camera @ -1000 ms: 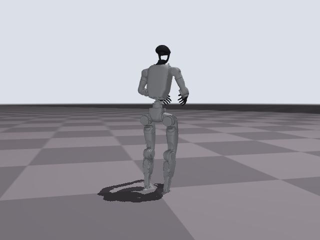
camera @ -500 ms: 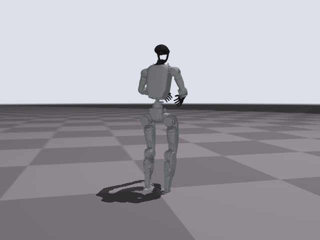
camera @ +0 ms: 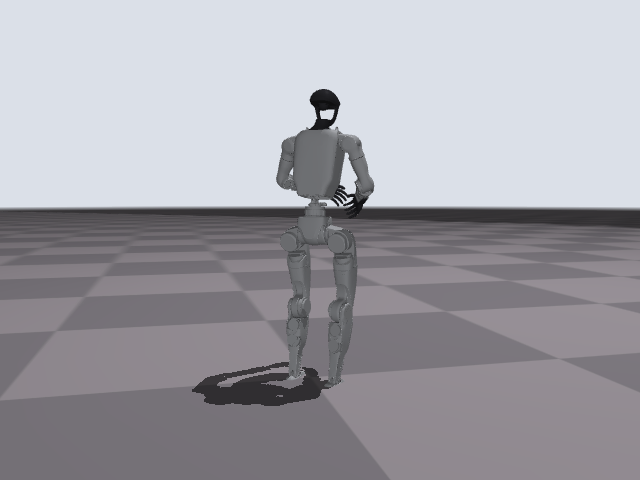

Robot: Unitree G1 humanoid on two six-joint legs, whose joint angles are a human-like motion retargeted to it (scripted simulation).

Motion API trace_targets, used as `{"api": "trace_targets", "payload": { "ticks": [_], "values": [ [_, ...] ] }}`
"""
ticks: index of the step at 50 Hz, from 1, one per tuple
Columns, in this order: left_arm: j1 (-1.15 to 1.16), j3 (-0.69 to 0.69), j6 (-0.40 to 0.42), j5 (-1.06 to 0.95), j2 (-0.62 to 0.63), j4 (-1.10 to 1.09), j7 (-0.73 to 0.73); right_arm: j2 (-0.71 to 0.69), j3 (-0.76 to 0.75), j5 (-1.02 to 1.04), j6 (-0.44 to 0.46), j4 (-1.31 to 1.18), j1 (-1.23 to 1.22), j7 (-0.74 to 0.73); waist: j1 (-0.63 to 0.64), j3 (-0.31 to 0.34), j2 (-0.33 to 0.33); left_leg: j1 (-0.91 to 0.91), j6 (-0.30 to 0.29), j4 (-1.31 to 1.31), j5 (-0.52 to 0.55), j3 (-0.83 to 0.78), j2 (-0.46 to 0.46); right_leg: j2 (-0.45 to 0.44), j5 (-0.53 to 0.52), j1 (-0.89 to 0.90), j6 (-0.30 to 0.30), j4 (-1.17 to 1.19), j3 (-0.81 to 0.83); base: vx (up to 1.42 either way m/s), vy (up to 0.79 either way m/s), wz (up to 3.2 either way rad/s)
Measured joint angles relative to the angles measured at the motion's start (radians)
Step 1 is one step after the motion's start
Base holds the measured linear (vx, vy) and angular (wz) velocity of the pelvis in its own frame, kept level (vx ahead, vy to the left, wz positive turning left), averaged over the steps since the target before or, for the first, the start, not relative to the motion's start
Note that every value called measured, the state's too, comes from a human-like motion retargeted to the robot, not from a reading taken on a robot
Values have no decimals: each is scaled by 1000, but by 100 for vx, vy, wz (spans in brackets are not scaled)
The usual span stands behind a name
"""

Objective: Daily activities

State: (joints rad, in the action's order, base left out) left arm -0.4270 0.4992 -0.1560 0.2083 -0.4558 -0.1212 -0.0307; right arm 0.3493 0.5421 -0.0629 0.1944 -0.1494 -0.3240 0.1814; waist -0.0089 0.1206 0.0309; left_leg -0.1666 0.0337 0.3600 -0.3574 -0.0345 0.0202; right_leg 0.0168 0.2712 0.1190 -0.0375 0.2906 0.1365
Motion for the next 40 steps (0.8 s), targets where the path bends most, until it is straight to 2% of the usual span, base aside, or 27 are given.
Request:
{"api": "trace_targets", "payload": {
  "ticks": [18,25,33,40],
  "values": [
    [-102,45,-19,-91,-29,-52,-33,33,-12,-96,31,-47,-77,3,-1,0,13,-2,-20,-102,54,34,9,-6,-32,-1,14,-69,24,-3,-1,16],
    [-40,37,-23,-155,-37,-51,-23,15,-14,-126,31,-50,-101,-20,-11,14,9,-3,-29,-147,81,38,8,-9,-51,5,20,-88,28,-4,0,20],
    [-5,5,-36,-196,0,-104,43,-8,-2,-115,31,-51,-104,-74,-20,39,-4,-17,-48,-210,128,50,6,-11,-66,36,31,-95,43,-5,-2,23],
    [-115,13,-50,-240,51,-225,134,-29,0,-165,29,-33,-118,-147,-38,78,-21,-50,-68,-271,182,75,2,-15,-77,88,46,-91,66,-6,-5,29]
  ]
}}
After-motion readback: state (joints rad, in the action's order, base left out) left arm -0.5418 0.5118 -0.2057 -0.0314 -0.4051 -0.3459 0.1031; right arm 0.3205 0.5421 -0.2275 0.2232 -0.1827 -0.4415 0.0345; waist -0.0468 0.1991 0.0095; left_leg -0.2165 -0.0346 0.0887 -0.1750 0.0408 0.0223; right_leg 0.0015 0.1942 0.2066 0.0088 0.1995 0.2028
